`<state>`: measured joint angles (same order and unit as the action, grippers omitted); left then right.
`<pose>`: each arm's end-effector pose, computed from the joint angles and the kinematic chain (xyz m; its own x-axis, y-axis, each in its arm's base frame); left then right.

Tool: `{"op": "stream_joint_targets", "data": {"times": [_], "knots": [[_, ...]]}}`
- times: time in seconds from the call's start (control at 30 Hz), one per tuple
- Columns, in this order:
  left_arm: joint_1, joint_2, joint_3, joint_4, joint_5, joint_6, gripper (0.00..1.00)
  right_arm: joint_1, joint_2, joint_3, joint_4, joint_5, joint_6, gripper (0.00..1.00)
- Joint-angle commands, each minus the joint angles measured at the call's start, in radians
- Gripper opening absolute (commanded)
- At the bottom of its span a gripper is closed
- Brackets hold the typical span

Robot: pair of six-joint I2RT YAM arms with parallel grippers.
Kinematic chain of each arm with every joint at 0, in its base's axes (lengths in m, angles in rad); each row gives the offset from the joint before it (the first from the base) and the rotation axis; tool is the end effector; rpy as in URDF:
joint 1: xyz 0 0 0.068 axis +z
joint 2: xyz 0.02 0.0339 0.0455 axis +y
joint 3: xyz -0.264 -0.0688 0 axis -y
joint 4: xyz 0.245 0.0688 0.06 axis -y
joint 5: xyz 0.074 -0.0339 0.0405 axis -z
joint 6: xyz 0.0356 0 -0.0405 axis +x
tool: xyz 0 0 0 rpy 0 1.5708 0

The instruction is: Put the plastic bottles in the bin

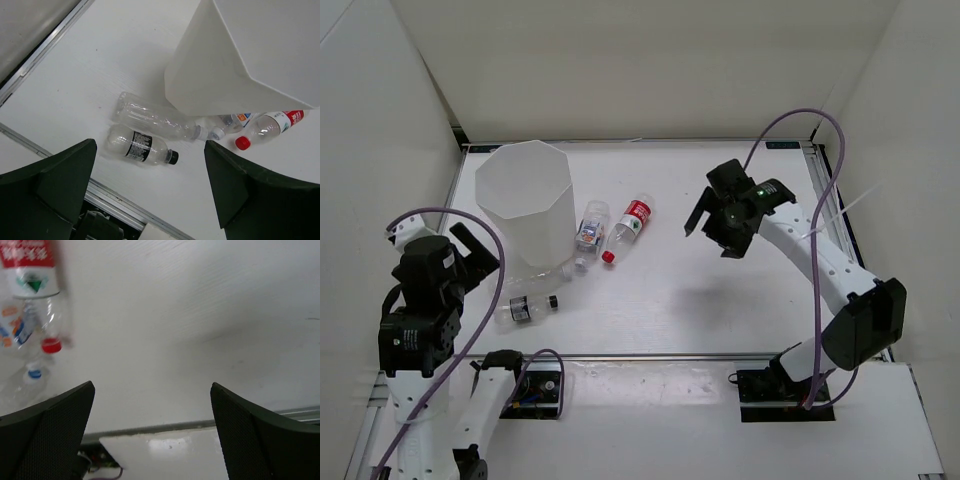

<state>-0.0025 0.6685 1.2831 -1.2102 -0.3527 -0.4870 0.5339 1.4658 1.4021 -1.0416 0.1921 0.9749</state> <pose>0.0673 0.0121 0.4072 -0.3631 -0.4383 -0.8223 -0.5132 0.8306 -0.2161 0.2527 0.1415 0.3230 -0.7841 0.4802 -0.3931 0.3977 0.8751 0.2757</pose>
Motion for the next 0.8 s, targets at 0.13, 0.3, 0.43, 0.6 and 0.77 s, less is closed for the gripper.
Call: {"op": "stream_joint_targets", "data": {"times": [0.13, 0.3, 0.43, 0.6, 0.77], "knots": [[-0.004, -0.070, -0.042, -0.081, 0.118, -0.007, 1.00, 0.075, 0.148, 0.076, 0.218, -0.350, -0.191, 1.00], [-0.004, -0.070, -0.042, -0.083, 0.228, 0.022, 1.00, 0.136, 0.350, 0.291, 0.273, -0.358, -0.243, 1.00], [-0.004, -0.098, -0.042, -0.092, 0.202, 0.011, 1.00, 0.136, 0.572, 0.483, 0.298, -0.427, -0.243, 1.00], [-0.004, -0.118, -0.042, -0.092, 0.190, 0.011, 1.00, 0.136, 0.746, 0.653, 0.333, -0.450, -0.219, 1.00], [-0.004, -0.109, -0.051, -0.112, 0.169, 0.002, 1.00, 0.101, 0.859, 0.719, 0.344, -0.464, -0.188, 1.00]]}}
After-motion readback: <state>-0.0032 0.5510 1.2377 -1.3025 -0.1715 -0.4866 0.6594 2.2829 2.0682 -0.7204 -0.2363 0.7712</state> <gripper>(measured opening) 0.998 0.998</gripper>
